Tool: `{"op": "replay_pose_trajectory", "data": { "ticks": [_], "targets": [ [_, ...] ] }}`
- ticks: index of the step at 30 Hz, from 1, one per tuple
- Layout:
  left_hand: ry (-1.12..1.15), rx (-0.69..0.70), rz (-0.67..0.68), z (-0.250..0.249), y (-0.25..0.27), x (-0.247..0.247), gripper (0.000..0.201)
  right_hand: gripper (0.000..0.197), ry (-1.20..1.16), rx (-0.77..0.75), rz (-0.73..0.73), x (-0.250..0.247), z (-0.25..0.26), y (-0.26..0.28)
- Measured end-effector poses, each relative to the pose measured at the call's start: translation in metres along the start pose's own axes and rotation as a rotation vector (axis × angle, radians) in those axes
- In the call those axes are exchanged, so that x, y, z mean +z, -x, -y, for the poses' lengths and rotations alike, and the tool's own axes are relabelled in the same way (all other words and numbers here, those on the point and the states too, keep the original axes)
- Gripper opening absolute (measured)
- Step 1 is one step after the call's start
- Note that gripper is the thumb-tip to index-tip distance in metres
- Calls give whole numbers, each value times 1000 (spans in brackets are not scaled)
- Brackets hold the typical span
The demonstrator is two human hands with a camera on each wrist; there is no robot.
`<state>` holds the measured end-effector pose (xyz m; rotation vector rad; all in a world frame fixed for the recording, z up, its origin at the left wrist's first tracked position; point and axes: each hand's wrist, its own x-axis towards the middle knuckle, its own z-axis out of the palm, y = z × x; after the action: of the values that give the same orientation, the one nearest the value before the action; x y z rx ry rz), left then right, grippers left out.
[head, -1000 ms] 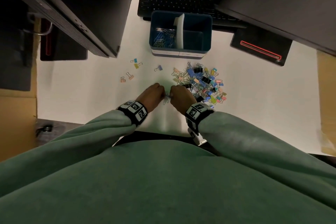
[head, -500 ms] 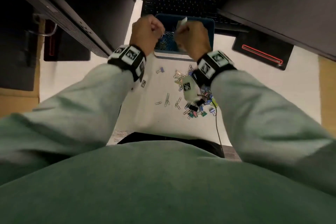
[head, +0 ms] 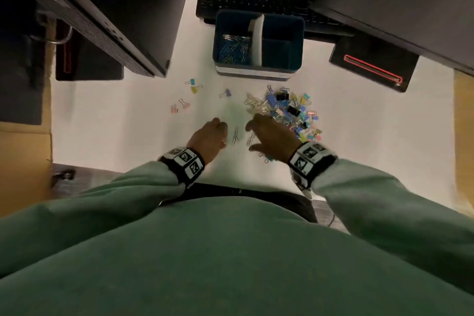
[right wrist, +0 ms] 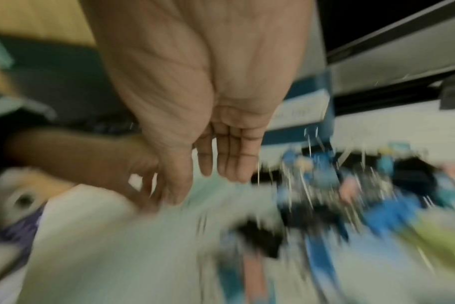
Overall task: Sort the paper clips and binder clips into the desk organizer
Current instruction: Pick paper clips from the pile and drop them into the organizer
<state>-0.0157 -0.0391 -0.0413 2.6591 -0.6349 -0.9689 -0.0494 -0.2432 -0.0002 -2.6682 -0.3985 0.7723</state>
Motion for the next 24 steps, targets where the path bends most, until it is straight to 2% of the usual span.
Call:
{"op": "replay_pose_trajectory", "data": {
  "ticks": [2,4,7,12,15,20,24],
  "targets": [
    [-49,66,-15,-1,1,3,8,45,84,12,44,22,0,0],
    [-81,115,-40,0,4,4,8,34,122,29,35,32,0,-3],
    [-80,119,-93,1,6,5,10,21,106,46,3,33,1,-7],
    [66,50,-176,2,6,9,17,22,36,105,-54,33,6,-8],
    [25,-14,-184,2,8,8,15,28,-82,140,-87,31,4,-8],
    [-34,-4,-209,-2,11,8,16,23,-236,235,-169,26,-5,-12],
    [73,-70,-252,-11,6,7,10,24,-230,184,-157,34,4,-13]
  ]
}}
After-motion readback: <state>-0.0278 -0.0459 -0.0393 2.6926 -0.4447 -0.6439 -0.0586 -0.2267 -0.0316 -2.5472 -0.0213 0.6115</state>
